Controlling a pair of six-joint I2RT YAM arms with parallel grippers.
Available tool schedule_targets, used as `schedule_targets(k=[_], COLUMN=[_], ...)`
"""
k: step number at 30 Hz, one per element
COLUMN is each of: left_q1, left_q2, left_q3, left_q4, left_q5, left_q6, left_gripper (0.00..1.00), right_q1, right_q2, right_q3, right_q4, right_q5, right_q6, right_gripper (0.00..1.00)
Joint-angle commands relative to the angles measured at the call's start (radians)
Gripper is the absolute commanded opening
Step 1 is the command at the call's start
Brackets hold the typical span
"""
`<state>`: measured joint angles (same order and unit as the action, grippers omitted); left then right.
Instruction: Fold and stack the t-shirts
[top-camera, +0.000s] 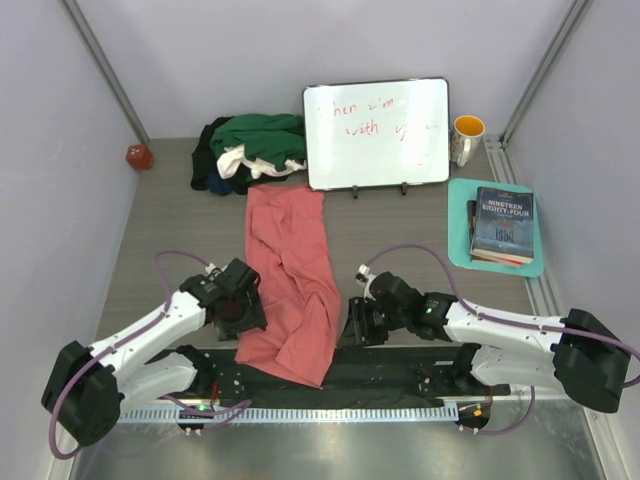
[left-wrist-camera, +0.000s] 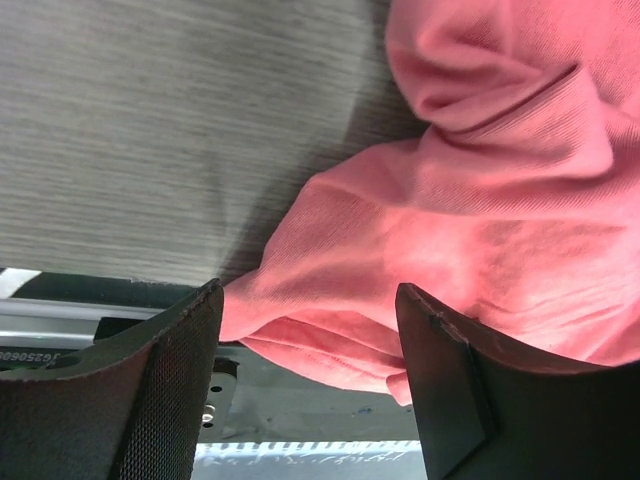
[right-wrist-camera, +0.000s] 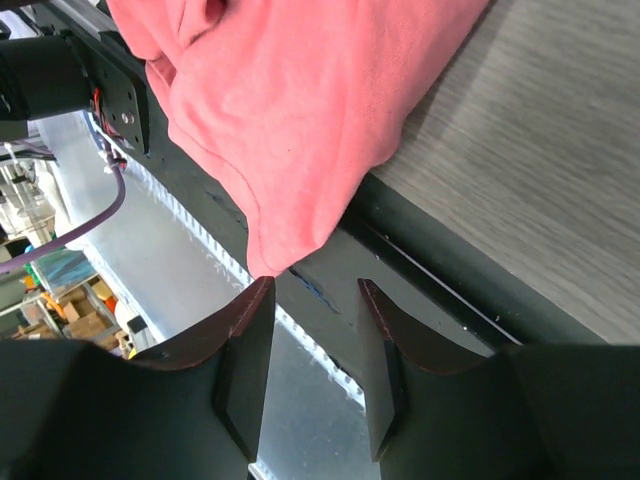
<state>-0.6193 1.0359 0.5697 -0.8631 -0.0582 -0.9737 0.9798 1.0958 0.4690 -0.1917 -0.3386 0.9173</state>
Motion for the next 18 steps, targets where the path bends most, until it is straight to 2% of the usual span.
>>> schedule_targets(k=[1, 6, 12, 18], left_q1=[0.006, 0.006, 0.006, 0.006], left_q2=[-0.057, -0.022, 0.027, -0.003], left_q3=[-0.021, -0.016, -0.027, -0.063], left_q4=[0.041, 0.026, 0.012, 0.038], left_q5=[0.011, -0.015, -0.074, -0.091], left_q6=[-0.056, -0.065, -0.086, -0.105], left_gripper=[0.71, 0.70, 0.70, 0.71], right_q1=[0.031, 0.072, 0.100, 0.109], right_q2=[0.002, 0.074, 0.154, 0.223], right_q3=[-0.013, -0.047, -0.038, -0.027], right_q4=[0.121, 0.247, 0.281, 0.322], right_q5=[0.001, 0.007, -0.008, -0.033], right_q6=[0.040, 0.063, 0.055, 0.048], right_gripper=[0.45, 0.45, 0.45, 0.45])
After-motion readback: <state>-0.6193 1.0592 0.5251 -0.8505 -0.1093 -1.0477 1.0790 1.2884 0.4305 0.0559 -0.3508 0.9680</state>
